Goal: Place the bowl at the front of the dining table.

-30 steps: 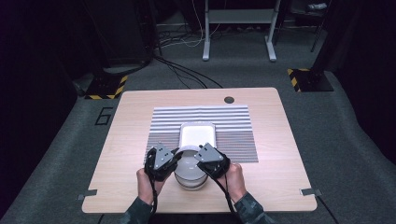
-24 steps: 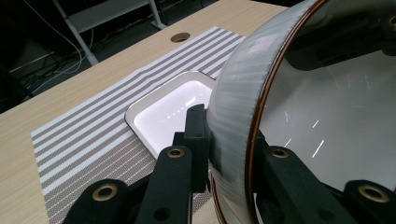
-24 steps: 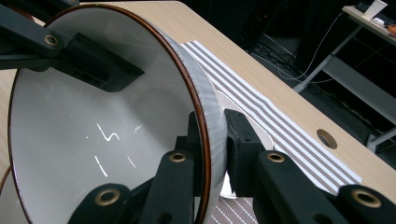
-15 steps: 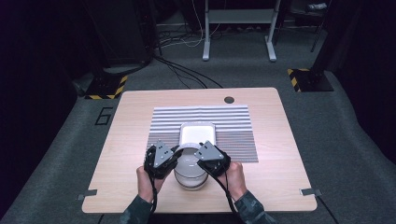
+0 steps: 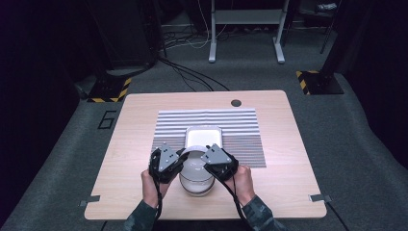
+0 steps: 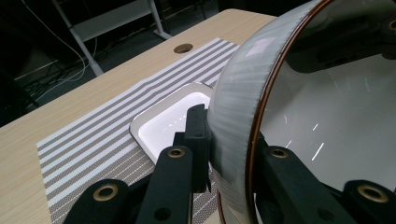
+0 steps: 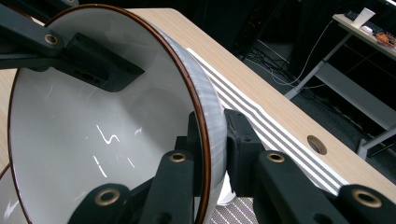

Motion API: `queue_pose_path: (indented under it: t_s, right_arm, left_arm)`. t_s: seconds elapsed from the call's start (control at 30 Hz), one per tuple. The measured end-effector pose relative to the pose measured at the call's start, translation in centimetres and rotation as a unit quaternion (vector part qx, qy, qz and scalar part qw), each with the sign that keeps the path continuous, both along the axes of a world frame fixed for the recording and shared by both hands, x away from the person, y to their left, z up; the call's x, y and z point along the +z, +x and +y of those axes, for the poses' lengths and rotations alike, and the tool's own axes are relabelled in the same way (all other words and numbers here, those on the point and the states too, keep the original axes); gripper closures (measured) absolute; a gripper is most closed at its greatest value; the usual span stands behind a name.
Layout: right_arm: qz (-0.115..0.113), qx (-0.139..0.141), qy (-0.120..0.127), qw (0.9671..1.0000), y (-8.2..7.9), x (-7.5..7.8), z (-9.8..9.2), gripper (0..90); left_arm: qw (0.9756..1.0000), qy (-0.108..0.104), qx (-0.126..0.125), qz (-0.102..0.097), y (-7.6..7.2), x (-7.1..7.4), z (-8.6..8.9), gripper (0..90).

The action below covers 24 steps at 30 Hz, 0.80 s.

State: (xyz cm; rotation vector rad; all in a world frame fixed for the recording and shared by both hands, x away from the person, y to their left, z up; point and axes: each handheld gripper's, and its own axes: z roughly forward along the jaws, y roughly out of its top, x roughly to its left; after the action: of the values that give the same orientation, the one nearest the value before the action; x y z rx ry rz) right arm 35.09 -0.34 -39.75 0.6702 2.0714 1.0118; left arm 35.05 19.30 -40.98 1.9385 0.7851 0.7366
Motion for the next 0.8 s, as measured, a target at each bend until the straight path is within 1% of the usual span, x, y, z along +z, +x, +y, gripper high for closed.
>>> queue_pose_path:
  t_s: [0.13,0.33,0.43,0.63,0.8]
  right_arm:
    - [-0.002,-0.001,0.002,1.0000,0.0,0.2,0.0,81.4]
    - [-0.002,-0.002,0.000,1.0000,0.3,0.4,0.0,81.4]
    - [-0.003,-0.004,0.001,1.0000,0.4,0.5,0.0,81.4]
    - [-0.006,-0.006,0.002,1.0000,0.8,0.7,-0.1,81.5]
    - [-0.009,-0.007,0.002,0.9999,1.0,0.9,-0.2,81.5]
  left_arm:
    - [1.0000,-0.005,0.002,-0.005,0.1,0.2,0.0,79.9]
    - [1.0000,-0.001,0.000,-0.004,0.4,0.4,0.0,79.9]
    - [1.0000,-0.006,-0.002,-0.002,0.7,0.5,0.0,80.0]
    - [1.0000,0.000,-0.004,-0.005,1.1,0.8,-0.1,80.0]
    - [1.0000,-0.003,-0.007,-0.006,1.4,1.0,-0.2,80.0]
